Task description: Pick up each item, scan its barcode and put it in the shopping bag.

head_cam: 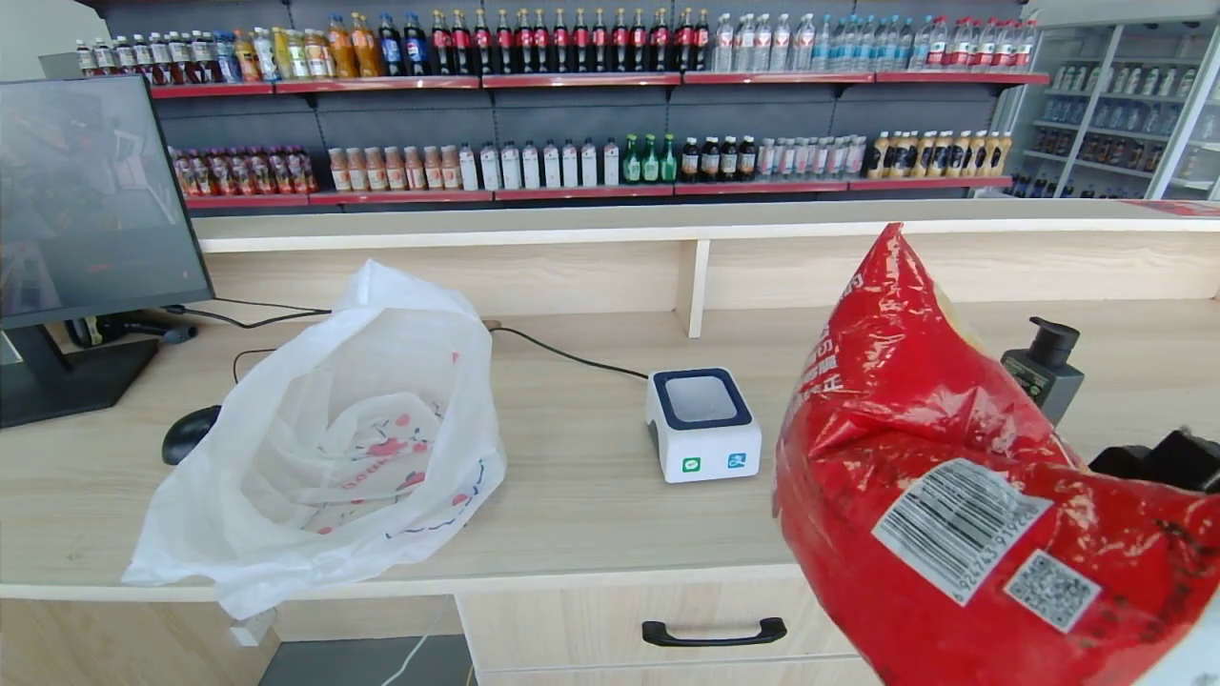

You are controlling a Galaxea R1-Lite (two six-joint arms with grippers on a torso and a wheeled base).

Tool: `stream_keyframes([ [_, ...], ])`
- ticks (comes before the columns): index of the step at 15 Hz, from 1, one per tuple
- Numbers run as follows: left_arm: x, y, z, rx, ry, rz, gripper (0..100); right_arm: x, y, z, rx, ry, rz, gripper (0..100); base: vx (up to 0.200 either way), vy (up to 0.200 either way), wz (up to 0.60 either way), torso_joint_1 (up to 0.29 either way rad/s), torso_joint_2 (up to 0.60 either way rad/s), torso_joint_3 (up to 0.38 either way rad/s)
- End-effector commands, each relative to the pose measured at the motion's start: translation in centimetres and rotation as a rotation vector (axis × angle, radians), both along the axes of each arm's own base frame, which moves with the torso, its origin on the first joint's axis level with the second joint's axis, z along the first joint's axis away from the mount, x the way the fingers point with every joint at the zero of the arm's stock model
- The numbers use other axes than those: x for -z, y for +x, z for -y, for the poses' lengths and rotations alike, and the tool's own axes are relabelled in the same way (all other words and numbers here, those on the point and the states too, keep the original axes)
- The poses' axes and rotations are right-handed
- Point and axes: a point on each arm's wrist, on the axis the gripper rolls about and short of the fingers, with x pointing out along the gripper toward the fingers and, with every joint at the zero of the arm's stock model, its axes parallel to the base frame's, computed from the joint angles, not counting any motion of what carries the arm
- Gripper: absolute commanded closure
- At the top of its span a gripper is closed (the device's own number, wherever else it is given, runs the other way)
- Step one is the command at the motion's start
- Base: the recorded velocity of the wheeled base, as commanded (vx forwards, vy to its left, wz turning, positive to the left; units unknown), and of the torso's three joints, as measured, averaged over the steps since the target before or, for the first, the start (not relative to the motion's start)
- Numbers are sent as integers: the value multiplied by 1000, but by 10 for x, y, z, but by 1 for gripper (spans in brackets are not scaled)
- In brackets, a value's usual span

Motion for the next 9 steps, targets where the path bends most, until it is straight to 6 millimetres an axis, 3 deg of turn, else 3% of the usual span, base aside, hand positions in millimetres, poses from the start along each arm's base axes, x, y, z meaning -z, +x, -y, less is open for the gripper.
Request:
stream_keyframes([
  [1,0,0,0,0,0,2,0,3,5,-6,-13,0,-30,100,0,0,0,0,0,0],
  [4,0,0,0,0,0,2,0,-5,0,-7,-63,113,-49,100,0,0,0,0,0,0],
  [9,0,0,0,0,0,0,0,-5,2,-9,-78,121,-73,100,0,0,0,0,0,0],
])
